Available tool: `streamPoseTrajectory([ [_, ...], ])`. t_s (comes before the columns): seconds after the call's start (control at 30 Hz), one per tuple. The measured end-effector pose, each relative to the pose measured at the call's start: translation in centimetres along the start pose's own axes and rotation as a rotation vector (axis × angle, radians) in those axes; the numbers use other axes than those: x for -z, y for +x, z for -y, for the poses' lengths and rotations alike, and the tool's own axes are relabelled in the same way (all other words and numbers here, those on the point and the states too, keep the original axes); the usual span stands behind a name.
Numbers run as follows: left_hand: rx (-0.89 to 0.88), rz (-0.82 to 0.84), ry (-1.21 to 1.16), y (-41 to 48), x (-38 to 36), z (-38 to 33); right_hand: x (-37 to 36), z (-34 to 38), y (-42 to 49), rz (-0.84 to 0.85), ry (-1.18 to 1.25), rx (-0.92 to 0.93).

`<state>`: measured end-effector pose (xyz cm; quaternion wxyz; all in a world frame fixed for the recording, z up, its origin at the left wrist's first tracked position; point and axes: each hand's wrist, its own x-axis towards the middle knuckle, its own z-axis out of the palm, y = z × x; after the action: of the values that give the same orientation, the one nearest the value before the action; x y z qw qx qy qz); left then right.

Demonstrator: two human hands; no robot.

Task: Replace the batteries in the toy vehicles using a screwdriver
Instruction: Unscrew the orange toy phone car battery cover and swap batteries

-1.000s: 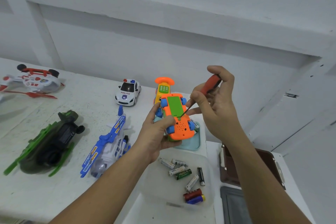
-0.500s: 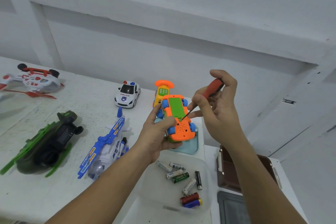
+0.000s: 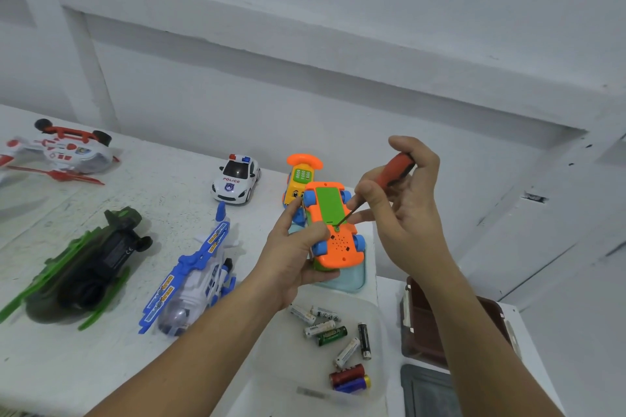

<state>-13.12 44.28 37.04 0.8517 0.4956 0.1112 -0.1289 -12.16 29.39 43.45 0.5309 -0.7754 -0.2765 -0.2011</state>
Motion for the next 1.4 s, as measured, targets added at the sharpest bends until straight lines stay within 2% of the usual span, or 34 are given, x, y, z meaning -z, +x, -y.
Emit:
streamPoseTrajectory([
  [0.63, -0.011, -0.011, -0.006, 0.5, -0.4, 0.1, 0.2, 0.0, 0.1, -0.020, 0.005, 0.012],
  [0.87, -0.001, -0.031, -0.032, 0.8, -0.5, 0.0, 0.8, 0.4, 1.1, -0.145, -0.120, 0.118],
  [0.97, -0.007, -0.033, -0.049, 0.9, -0.6, -0.1, 1.0, 0.6, 1.5, -0.102, -0.131, 0.128],
  [1.17, -0.012, -0.028, -0.055, 1.2, -0.8, -0.2, 1.7, 0.7, 2.3, 0.037, -0.018, 0.029],
  [1.4, -0.007, -0.026, -0.038, 1.7, -1.0, -0.3, 1.6, 0.5, 3.3, 0.007, -0.166, 0.106],
])
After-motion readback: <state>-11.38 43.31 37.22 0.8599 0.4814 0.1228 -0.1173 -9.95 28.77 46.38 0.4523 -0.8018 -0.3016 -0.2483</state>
